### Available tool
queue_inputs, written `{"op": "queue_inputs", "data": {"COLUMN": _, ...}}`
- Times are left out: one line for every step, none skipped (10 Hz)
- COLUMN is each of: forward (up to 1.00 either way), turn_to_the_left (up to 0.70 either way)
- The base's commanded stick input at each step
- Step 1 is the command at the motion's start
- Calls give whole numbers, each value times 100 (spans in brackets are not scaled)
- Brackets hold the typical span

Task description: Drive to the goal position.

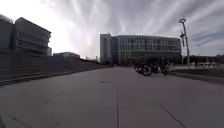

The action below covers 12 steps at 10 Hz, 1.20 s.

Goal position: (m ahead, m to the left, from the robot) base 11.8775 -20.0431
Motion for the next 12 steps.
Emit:
{"op": "queue_inputs", "data": {"forward": 70, "turn_to_the_left": 0}}
{"op": "queue_inputs", "data": {"forward": 70, "turn_to_the_left": 0}}
{"op": "queue_inputs", "data": {"forward": 70, "turn_to_the_left": 0}}
{"op": "queue_inputs", "data": {"forward": 70, "turn_to_the_left": 0}}
{"op": "queue_inputs", "data": {"forward": 70, "turn_to_the_left": 0}}
{"op": "queue_inputs", "data": {"forward": 70, "turn_to_the_left": 0}}
{"op": "queue_inputs", "data": {"forward": 70, "turn_to_the_left": 0}}
{"op": "queue_inputs", "data": {"forward": 70, "turn_to_the_left": 0}}
{"op": "queue_inputs", "data": {"forward": 70, "turn_to_the_left": 0}}
{"op": "queue_inputs", "data": {"forward": 70, "turn_to_the_left": -16}}
{"op": "queue_inputs", "data": {"forward": 70, "turn_to_the_left": -35}}
{"op": "queue_inputs", "data": {"forward": 70, "turn_to_the_left": -18}}
